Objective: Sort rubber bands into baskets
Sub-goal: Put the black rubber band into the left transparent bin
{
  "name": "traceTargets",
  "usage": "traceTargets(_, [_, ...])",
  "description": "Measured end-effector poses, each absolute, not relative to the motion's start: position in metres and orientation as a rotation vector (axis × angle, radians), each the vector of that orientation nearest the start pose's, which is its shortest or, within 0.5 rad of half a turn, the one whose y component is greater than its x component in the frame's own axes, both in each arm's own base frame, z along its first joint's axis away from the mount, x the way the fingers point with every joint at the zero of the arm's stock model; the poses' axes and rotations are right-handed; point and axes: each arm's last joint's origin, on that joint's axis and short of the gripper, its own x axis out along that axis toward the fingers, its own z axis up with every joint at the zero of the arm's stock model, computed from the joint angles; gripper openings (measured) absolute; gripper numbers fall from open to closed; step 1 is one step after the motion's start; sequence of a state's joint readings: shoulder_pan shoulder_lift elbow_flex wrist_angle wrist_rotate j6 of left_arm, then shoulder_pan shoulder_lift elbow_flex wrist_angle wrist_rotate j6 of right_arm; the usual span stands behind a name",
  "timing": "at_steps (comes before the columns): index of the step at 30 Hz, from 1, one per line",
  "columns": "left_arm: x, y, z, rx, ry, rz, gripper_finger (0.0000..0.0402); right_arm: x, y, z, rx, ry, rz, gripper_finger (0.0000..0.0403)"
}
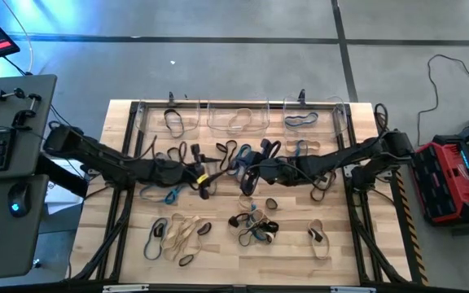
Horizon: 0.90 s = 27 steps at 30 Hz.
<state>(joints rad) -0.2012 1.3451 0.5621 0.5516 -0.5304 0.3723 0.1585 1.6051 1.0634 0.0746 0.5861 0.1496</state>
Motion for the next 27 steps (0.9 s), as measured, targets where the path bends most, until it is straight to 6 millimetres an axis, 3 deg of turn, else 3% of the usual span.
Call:
traceTargets(7, [0.279,-0.048,0.207,0.483,0.291,0.264,0.0189,0.351,0.040,0.253,-0.034,0.386,-0.447,0.0000])
traceTargets(27, [0.279,-0.048,0.216,0.464,0.241,0.347,0.0183,0.352,0.040,0.255,-0.029,0.369,-0.443,0.0000])
